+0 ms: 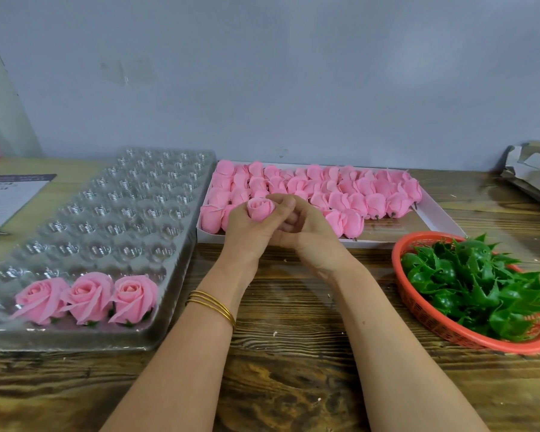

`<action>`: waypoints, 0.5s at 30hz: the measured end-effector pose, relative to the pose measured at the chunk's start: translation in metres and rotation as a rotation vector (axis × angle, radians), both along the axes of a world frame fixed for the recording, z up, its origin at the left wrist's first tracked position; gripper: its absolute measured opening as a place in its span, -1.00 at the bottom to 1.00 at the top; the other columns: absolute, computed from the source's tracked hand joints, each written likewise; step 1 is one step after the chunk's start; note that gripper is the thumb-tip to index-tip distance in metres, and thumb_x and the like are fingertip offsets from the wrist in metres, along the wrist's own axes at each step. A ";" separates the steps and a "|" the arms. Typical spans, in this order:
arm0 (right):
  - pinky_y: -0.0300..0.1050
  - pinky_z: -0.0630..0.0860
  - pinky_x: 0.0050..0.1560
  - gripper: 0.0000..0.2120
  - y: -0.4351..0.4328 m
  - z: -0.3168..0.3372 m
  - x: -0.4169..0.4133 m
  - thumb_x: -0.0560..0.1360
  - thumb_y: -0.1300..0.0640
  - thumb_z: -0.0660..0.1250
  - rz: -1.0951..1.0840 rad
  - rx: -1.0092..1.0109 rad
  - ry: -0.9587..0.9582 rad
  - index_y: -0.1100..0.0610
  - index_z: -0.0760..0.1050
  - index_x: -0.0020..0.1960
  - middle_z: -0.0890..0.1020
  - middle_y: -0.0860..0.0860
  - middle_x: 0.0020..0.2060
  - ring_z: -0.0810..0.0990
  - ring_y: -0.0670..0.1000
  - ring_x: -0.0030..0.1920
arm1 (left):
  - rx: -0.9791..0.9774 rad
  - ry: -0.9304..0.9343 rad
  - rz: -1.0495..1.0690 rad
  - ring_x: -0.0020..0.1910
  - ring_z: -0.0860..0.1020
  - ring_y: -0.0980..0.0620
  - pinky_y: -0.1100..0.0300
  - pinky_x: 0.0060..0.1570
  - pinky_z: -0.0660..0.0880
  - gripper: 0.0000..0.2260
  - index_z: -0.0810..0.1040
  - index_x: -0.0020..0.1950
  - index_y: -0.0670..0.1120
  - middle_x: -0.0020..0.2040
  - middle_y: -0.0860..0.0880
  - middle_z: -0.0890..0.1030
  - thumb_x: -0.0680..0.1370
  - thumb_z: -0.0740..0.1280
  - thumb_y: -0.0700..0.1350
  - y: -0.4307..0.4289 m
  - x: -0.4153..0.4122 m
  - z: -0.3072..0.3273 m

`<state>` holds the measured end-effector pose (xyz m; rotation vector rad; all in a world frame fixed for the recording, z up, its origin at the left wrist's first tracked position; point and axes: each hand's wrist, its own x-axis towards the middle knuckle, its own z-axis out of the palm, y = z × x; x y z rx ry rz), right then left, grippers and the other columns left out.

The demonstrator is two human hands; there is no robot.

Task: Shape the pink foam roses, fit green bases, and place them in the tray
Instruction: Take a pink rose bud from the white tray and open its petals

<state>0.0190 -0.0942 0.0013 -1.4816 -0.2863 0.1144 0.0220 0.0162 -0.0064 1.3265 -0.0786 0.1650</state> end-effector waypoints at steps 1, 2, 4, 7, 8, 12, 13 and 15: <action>0.05 0.56 0.17 -0.47 0.000 0.000 0.000 0.42 0.56 0.33 0.015 0.013 0.008 0.29 0.38 0.35 0.60 0.28 0.14 0.57 0.14 0.09 | -0.001 -0.008 -0.012 -0.27 0.67 0.06 0.23 -0.27 0.58 -0.83 0.70 -0.33 0.02 -0.30 -0.01 0.70 0.48 0.49 -0.13 0.001 0.000 0.000; -0.01 0.58 0.14 -0.49 0.000 -0.001 0.001 0.44 0.56 0.31 0.033 0.030 0.015 0.28 0.39 0.34 0.62 0.26 0.11 0.57 0.13 0.09 | -0.002 -0.018 -0.020 -0.28 0.67 0.05 0.20 -0.26 0.57 -0.83 0.69 -0.33 0.00 -0.30 -0.03 0.69 0.48 0.49 -0.13 0.001 0.000 0.000; -0.12 0.59 0.09 -0.52 0.000 -0.001 0.000 0.47 0.56 0.26 0.070 0.074 0.035 0.27 0.39 0.33 0.64 0.14 0.05 0.59 0.07 0.07 | -0.001 -0.027 -0.027 -0.27 0.65 0.00 0.14 -0.18 0.56 -0.85 0.68 -0.31 -0.04 -0.29 -0.07 0.69 0.46 0.50 -0.12 0.003 0.001 0.000; -0.10 0.58 0.13 -0.52 -0.001 -0.002 0.000 0.49 0.56 0.23 0.098 0.111 0.066 0.25 0.39 0.36 0.65 0.08 0.00 0.62 0.04 0.05 | 0.000 -0.002 -0.026 -0.23 0.66 -0.01 0.10 -0.14 0.55 -0.90 0.69 -0.28 -0.02 -0.27 -0.08 0.69 0.43 0.51 -0.05 0.003 0.001 0.000; -0.08 0.57 0.15 -0.51 -0.001 -0.002 0.000 0.49 0.56 0.24 0.096 0.099 0.065 0.25 0.39 0.37 0.66 0.08 -0.01 0.62 0.05 0.05 | -0.001 0.005 -0.020 -0.23 0.66 0.00 0.12 -0.18 0.55 -0.90 0.70 -0.27 0.00 -0.27 -0.07 0.70 0.43 0.51 -0.05 0.003 0.001 -0.001; -0.11 0.59 0.04 -0.44 0.000 -0.001 -0.001 0.38 0.59 0.33 0.008 -0.021 0.003 0.25 0.43 0.31 0.63 0.13 -0.05 0.56 0.10 -0.03 | 0.030 0.016 0.008 -0.28 0.67 0.09 0.26 -0.29 0.56 -0.85 0.70 -0.29 0.01 -0.30 -0.01 0.70 0.49 0.49 -0.09 0.001 0.001 -0.001; -0.13 0.59 0.03 -0.43 0.000 0.000 -0.001 0.36 0.58 0.36 -0.017 -0.053 -0.019 0.25 0.44 0.31 0.62 0.19 -0.01 0.57 0.07 -0.05 | 0.033 0.018 0.011 -0.28 0.67 0.10 0.28 -0.29 0.56 -0.86 0.69 -0.27 -0.02 -0.31 -0.01 0.70 0.49 0.49 -0.09 0.001 0.001 -0.001; -0.19 0.60 -0.01 -0.42 0.002 0.001 -0.002 0.34 0.54 0.41 -0.058 -0.101 -0.055 0.25 0.44 0.31 0.59 0.28 0.10 0.59 -0.01 -0.09 | 0.030 0.024 0.019 -0.26 0.67 0.10 0.28 -0.27 0.57 -0.89 0.67 -0.23 -0.06 -0.31 -0.02 0.70 0.49 0.49 -0.11 0.001 0.000 0.000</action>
